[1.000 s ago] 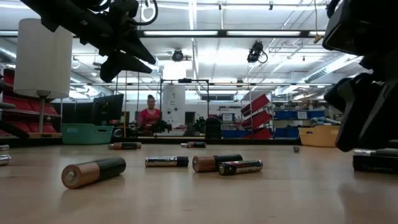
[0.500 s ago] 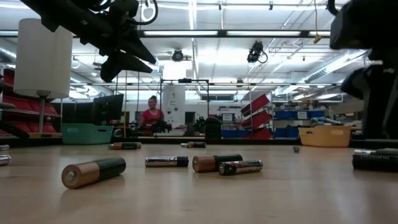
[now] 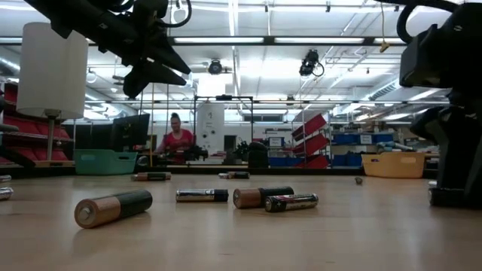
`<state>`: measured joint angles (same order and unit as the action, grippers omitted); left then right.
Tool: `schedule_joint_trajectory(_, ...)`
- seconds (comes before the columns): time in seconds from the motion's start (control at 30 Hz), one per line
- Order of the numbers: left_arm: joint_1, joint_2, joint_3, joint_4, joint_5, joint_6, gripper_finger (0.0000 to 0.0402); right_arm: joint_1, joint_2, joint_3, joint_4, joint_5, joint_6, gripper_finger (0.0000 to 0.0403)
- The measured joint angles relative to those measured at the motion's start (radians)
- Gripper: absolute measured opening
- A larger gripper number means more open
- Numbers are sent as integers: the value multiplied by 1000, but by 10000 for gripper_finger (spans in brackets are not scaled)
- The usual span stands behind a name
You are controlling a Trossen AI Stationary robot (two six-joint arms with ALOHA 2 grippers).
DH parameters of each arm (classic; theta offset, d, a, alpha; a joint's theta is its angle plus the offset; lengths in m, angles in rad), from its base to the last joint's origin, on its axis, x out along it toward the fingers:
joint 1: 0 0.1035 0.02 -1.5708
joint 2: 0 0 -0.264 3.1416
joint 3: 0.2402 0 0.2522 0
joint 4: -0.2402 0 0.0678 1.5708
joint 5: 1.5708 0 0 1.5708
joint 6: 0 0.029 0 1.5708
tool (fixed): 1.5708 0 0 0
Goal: Sort batteries
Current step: Put the black battery into the blue bin
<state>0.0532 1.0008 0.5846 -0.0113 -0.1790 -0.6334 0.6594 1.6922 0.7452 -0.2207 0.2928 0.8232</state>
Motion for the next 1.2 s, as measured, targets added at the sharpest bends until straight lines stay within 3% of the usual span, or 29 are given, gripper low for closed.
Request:
schedule_joint_trajectory(0.17, 0, 0, 0, 0, 0, 0, 136, -6, 3, -1, -9, 21, -108, 134)
schedule_joint_trajectory(0.33, 0, 0, 0, -1, 9, -15, 136, -22, 3, -2, -15, 3, -179, 48)
schedule_joint_trajectory(0.7, -1, 0, 0, -8, 245, -94, 137, -94, -9, 20, 3, -40, -278, 46)
schedule_joint_trajectory(1.0, -2, 30, 0, 24, 236, -169, 148, -223, -5, 103, 23, -18, -383, 46)
schedule_joint_trajectory(1.2, 1, 41, 0, 56, 109, -189, 140, -351, -7, 221, 27, -19, -475, 46)
